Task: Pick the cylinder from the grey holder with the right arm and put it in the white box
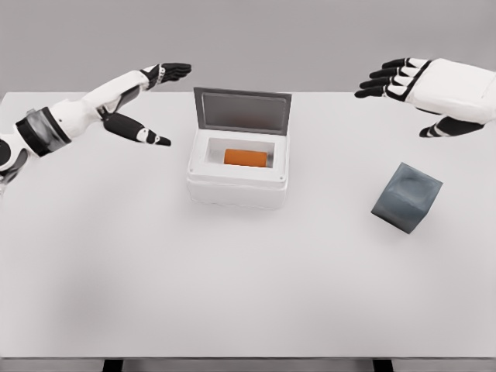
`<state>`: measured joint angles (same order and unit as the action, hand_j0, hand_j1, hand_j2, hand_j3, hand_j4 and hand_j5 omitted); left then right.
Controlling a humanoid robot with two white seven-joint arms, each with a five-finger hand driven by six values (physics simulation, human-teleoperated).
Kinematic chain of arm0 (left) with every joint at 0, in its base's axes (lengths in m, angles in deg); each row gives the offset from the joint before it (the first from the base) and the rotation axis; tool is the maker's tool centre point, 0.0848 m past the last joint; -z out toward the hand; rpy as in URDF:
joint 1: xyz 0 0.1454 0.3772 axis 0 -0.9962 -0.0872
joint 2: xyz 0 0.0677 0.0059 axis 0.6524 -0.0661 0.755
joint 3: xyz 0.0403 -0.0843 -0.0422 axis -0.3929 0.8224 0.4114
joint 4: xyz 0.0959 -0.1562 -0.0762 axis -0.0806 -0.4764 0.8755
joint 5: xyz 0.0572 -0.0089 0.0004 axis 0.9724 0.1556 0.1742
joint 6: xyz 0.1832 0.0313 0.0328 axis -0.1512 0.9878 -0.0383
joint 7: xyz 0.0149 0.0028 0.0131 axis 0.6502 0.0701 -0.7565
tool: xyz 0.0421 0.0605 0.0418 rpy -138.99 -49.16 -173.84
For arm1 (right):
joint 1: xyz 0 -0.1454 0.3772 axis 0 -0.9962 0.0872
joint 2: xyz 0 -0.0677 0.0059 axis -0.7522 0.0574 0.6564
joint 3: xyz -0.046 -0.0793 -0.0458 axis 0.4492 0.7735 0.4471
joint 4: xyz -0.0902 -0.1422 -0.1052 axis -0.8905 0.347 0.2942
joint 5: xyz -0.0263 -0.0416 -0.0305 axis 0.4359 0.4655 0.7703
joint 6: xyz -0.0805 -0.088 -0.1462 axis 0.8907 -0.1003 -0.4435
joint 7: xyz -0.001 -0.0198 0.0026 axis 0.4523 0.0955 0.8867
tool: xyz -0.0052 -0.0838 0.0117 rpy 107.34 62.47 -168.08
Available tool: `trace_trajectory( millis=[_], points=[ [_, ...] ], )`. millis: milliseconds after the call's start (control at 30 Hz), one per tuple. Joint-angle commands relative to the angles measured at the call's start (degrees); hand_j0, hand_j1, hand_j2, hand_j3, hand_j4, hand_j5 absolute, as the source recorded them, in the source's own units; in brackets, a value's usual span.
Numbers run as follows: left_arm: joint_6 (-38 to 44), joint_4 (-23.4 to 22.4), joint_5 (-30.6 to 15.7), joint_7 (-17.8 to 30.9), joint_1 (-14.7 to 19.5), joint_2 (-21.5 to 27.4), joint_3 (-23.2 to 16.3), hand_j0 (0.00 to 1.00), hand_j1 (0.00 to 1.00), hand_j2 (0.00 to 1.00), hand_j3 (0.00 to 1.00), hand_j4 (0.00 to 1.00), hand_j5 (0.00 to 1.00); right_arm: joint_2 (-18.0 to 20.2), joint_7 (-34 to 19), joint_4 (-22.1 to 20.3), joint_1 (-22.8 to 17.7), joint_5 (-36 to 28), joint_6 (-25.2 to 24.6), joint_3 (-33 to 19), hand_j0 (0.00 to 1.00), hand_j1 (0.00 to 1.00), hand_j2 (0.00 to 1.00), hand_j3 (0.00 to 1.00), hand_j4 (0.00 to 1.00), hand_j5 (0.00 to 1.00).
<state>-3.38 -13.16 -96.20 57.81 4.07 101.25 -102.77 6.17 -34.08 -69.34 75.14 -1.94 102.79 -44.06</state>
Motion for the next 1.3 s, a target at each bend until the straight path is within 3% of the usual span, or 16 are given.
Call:
trace_trajectory(
  millis=[0, 67, 200, 300, 333, 367, 433, 600, 667, 900, 933, 1000, 1133, 1200, 1267],
  points=[
    [2.6, -2.3, -1.9, 4.4, 0.3, -1.5, 0.5, 1.0, 1.0, 1.0, 1.0, 1.0, 1.0, -0.2, 0.0, -0.1, 0.0, -0.3, -0.2, 0.7, 1.0, 1.0, 1.0, 1.0, 1.0, 1.0],
    [4.2, -5.5, -4.1, 7.1, 0.8, -2.7, 1.7, 1.0, 1.0, 1.0, 1.0, 1.0, 1.0, -0.2, 0.0, -0.1, 0.0, -0.3, -0.2, 1.1, 1.0, 1.0, 1.0, 1.0, 1.0, 1.0],
    [5.7, -9.0, -4.2, 7.4, 1.0, -2.9, 4.0, 1.0, 1.0, 1.0, 1.0, 1.0, 1.0, -0.2, 0.0, -0.2, 0.0, -0.3, -0.2, 2.2, 1.0, 1.0, 1.0, 1.0, 1.0, 1.0],
    [9.3, -10.3, -4.1, 7.4, 1.0, -4.4, 6.5, 1.0, 1.0, 1.0, 1.0, 1.0, 1.0, 1.3, 0.0, -5.3, 1.1, -1.1, -0.2, 1.1, 1.0, 1.0, 1.0, 1.0, 1.0, 1.0],
    [9.7, -12.4, -3.8, 7.4, 1.0, -5.7, 7.3, 1.0, 1.0, 1.0, 1.0, 1.0, 1.0, 3.5, 0.0, -5.2, 0.5, -2.1, -0.2, -0.2, 1.0, 1.0, 1.0, 1.0, 1.0, 1.0],
    [10.5, -14.6, -3.4, 7.4, 1.1, -7.5, 7.9, 1.0, 1.0, 1.0, 1.0, 1.0, 1.0, 3.3, 0.0, -5.0, -0.2, -2.5, -0.2, 0.2, 1.0, 1.0, 1.0, 1.0, 1.0, 1.0],
    [12.2, -15.6, -3.3, 7.4, 1.5, -8.5, 7.9, 1.0, 1.0, 1.0, 1.0, 1.0, 1.0, 0.4, 0.0, -4.6, -2.5, -2.3, -0.2, 1.7, 1.0, 1.0, 1.0, 1.0, 1.0, 1.0],
    [15.2, -15.6, -1.1, 6.6, 1.4, -11.8, 8.0, 1.0, 1.0, 1.0, 1.0, 1.0, 1.0, -1.9, 0.0, -4.5, -2.5, -2.6, -0.2, 1.7, 1.0, 1.0, 1.0, 1.0, 1.0, 1.0],
    [16.0, -15.7, -1.1, 6.5, 1.3, -12.0, 8.0, 1.0, 1.0, 1.0, 1.0, 1.0, 1.0, -4.7, 0.0, -4.4, -2.6, -2.6, -0.2, 1.6, 1.0, 1.0, 1.0, 1.0, 1.0, 1.0],
    [15.7, -15.6, -0.2, 5.8, 0.8, -13.1, 7.5, 1.0, 1.0, 1.0, 1.0, 1.0, 1.0, -7.9, 0.0, -4.4, -4.4, -2.3, -0.2, 1.1, 1.0, 1.0, 1.0, 1.0, 1.0, 1.0],
    [15.4, -15.6, -0.1, 5.8, 0.8, -13.1, 7.4, 1.0, 1.0, 1.0, 1.0, 1.0, 1.0, -7.9, 0.0, -4.5, -5.2, -2.2, -0.2, 0.4, 1.0, 1.0, 1.0, 1.0, 1.0, 1.0],
    [15.1, -15.6, -0.1, 5.9, 0.7, -13.2, 7.0, 1.0, 1.0, 1.0, 1.0, 1.0, 1.0, -9.2, 0.0, -5.3, -9.8, -2.0, -0.2, -6.1, 1.0, 1.0, 1.0, 1.0, 1.0, 1.0],
    [14.1, -15.4, 1.7, 6.0, 0.5, -13.2, 6.8, 1.0, 1.0, 1.0, 1.0, 1.0, 1.0, -10.3, 0.0, -5.3, -10.7, -1.6, -0.2, -7.4, 1.0, 1.0, 1.0, 1.0, 1.0, 1.0],
    [12.4, -15.3, 1.8, 6.4, 0.5, -13.1, 5.9, 1.0, 1.0, 1.0, 1.0, 1.0, 1.0, -14.8, 0.0, -5.3, -11.5, -1.9, -0.2, -11.1, 1.0, 1.0, 1.0, 1.0, 1.0, 1.0],
    [10.8, -15.1, 1.8, 6.4, 0.5, -13.1, 4.8, 1.0, 1.0, 1.0, 1.0, 1.0, 1.0, -16.7, 0.0, -5.3, -12.0, -2.0, -0.2, -11.3, 1.0, 1.0, 1.0, 1.0, 1.0, 1.0]
  ],
)
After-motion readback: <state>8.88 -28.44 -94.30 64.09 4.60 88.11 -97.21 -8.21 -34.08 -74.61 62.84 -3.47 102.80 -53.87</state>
